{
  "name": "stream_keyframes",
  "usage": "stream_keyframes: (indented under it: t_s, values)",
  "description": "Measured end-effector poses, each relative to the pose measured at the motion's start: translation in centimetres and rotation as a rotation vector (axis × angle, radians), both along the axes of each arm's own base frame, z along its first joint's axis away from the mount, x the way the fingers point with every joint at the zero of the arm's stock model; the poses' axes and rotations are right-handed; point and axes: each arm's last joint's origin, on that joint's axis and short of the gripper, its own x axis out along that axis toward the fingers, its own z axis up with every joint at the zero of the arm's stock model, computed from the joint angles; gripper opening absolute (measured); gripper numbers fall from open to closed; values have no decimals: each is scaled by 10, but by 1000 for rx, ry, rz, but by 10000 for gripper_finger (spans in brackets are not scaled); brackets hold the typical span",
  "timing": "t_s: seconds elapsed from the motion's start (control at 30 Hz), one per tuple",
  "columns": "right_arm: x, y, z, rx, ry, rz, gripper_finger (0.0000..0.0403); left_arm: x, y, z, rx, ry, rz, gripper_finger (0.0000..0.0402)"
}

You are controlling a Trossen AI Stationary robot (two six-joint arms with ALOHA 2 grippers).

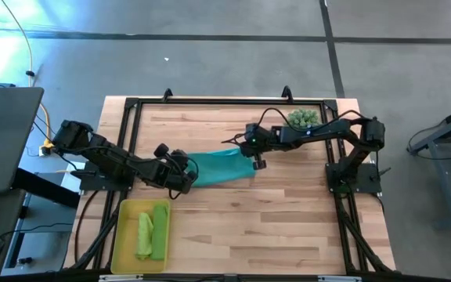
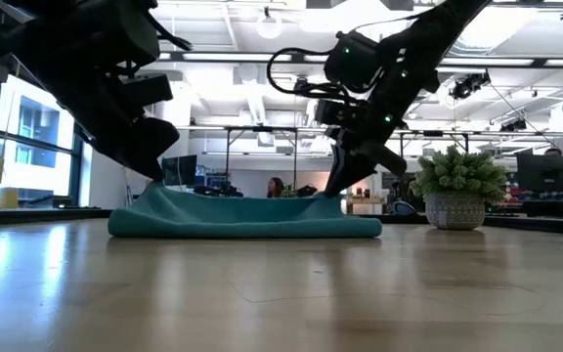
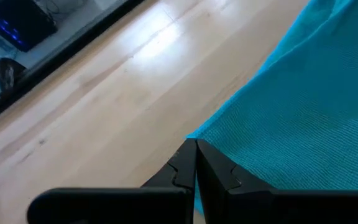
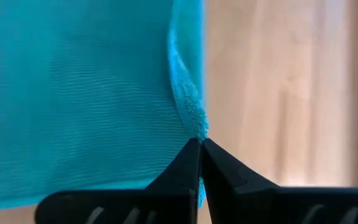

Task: Roll microfiber towels into tight, uniform cylinder then place into a basket
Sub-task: Fold the blue microfiber towel

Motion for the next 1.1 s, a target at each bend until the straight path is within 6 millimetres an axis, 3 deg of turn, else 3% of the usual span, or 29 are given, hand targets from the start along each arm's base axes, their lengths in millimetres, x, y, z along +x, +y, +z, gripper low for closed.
stream_keyframes:
  t_s: [0.23, 0.57, 0.9, 1.1]
  values:
    - [9, -4, 13, -7, -45, -3, 0, -2, 1, 0, 35, 0, 26, 0]
    - [9, -7, -13, 17, 68, -14, 0, -4, 8, -1, 14, 23, 51, 0]
    - [5, -7, -15, 14, 119, -28, 0, -4, 9, -1, 10, 30, 50, 0]
    - [6, -4, 4, 69, 244, -133, 0, -3, 13, -1, 17, 47, 54, 0]
